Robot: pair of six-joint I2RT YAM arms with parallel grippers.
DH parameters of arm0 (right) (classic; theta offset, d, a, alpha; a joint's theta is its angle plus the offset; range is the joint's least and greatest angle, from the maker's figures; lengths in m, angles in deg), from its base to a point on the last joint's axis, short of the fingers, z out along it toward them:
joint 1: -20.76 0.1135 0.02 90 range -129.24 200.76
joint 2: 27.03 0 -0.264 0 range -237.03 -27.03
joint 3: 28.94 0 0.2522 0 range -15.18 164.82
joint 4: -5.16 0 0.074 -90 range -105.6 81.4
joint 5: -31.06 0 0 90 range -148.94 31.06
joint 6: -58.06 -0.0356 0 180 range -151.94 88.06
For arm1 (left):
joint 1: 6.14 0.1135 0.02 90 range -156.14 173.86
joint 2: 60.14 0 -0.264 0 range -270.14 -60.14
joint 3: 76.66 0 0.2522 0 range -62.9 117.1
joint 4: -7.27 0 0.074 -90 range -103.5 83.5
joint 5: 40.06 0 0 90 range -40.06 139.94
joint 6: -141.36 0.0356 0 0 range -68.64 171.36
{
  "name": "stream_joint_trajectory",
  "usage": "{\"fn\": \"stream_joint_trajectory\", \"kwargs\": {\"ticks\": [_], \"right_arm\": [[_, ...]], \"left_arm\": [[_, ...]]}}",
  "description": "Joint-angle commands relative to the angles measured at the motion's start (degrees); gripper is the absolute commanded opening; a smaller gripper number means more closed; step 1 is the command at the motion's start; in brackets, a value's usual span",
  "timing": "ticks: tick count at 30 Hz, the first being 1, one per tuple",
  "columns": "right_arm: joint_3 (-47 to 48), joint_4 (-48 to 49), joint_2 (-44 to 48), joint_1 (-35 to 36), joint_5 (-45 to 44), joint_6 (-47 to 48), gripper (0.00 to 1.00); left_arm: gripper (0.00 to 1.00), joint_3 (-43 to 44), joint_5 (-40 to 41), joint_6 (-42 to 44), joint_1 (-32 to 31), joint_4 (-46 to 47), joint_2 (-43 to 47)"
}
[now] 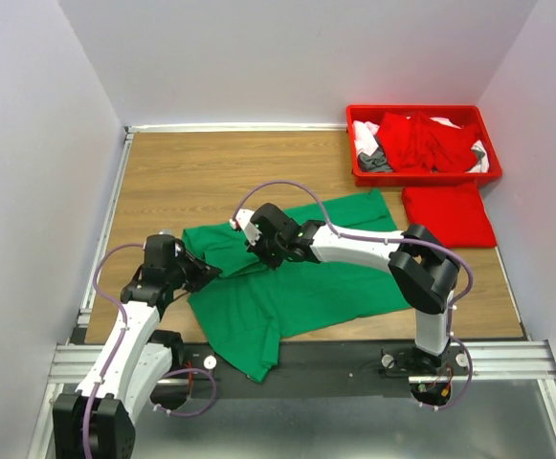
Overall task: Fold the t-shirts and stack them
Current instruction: Fold the tshirt
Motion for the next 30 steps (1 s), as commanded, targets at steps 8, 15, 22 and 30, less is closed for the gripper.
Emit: {"fn": "stream_joint_trajectory", "kwargs": {"ticks": [8, 15, 22, 30], "right_arm": [[1.1, -1.7, -0.2, 0.1, -1.2, 3.5, 0.04], [1.1, -2.5, -0.2, 0.1, -0.4, 4.1, 0.05], [0.7, -3.5, -1.2, 0.0, 1.2, 4.7, 0.15], [2.1, -5.9, 0.8, 0.0, 1.5, 4.0, 0.52]], "left_arm": [[0.0, 2.1, 3.0, -0.7, -1.8, -9.0, 0.7], [0.0, 1.1, 1.7, -2.2, -3.2, -12.4, 3.5], [0.05, -2.3, 0.1, -2.8, -3.8, -10.0, 3.1], [0.43, -2.5, -0.7, -6.1, -4.3, -10.4, 7.1]]}}
